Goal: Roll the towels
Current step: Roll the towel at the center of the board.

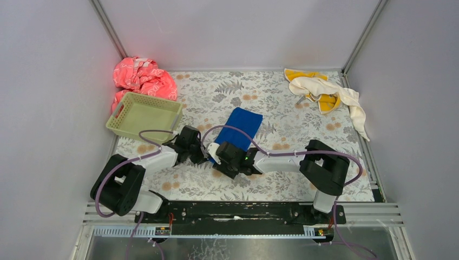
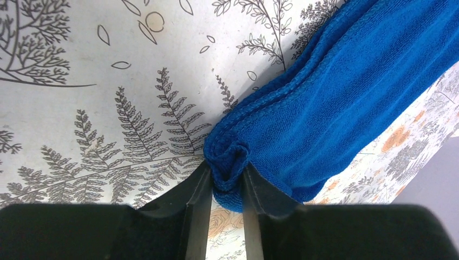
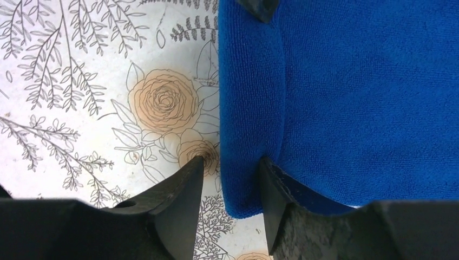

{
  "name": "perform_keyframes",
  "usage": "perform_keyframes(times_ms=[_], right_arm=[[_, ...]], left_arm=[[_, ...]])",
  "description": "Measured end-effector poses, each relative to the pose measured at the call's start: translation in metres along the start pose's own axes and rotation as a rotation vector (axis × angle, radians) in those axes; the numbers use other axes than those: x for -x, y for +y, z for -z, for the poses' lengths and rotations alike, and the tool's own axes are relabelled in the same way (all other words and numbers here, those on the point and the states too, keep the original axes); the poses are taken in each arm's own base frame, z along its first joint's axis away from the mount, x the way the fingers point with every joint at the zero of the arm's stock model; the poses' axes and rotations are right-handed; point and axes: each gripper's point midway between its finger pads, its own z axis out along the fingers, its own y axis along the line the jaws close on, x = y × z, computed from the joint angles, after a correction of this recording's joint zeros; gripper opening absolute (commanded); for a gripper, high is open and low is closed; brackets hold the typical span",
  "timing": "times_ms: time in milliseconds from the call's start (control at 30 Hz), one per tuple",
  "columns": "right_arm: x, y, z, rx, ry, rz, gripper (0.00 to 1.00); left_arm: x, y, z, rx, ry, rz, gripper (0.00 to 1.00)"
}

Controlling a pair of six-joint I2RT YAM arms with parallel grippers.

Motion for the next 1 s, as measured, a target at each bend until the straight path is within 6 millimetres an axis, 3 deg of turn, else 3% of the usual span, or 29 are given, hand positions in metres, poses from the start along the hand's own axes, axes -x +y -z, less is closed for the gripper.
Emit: perform_keyframes(times_ms=[133, 200, 333, 433, 633, 867, 1000], right_arm=[[0.002, -0.007, -0.003, -0.043, 0.009, 0.012, 0.12], [0.003, -0.011, -0.004, -0.064, 0.013, 0.012, 0.0], [0.005, -0.007, -0.003, -0.033, 0.004, 0.002, 0.0], [0.011, 0.007, -0.003, 0.075, -0.021, -0.048, 0.0], [0.021, 0.031, 0.004, 0.343, -0.06, -0.26, 0.0], [0.019, 0.009, 0.013, 0.565, -0.096, -0.634, 0.0], [0.015, 0.009, 0.008, 0.672, -0.088, -0.781, 0.0]], left_arm=[[0.002, 0.001, 0.001, 0.011, -0.006, -0.005, 0.25], [0.003, 0.001, 0.002, 0.017, -0.008, -0.009, 0.3], [0.005, 0.0, 0.004, 0.025, -0.016, -0.017, 0.44], [0.008, -0.002, 0.01, 0.026, -0.032, -0.029, 0.53], [0.019, -0.011, 0.04, -0.001, -0.101, -0.052, 0.7], [0.021, -0.01, 0.063, -0.012, -0.137, -0.057, 0.73], [0.016, -0.011, 0.064, -0.023, -0.119, -0.058, 0.73]])
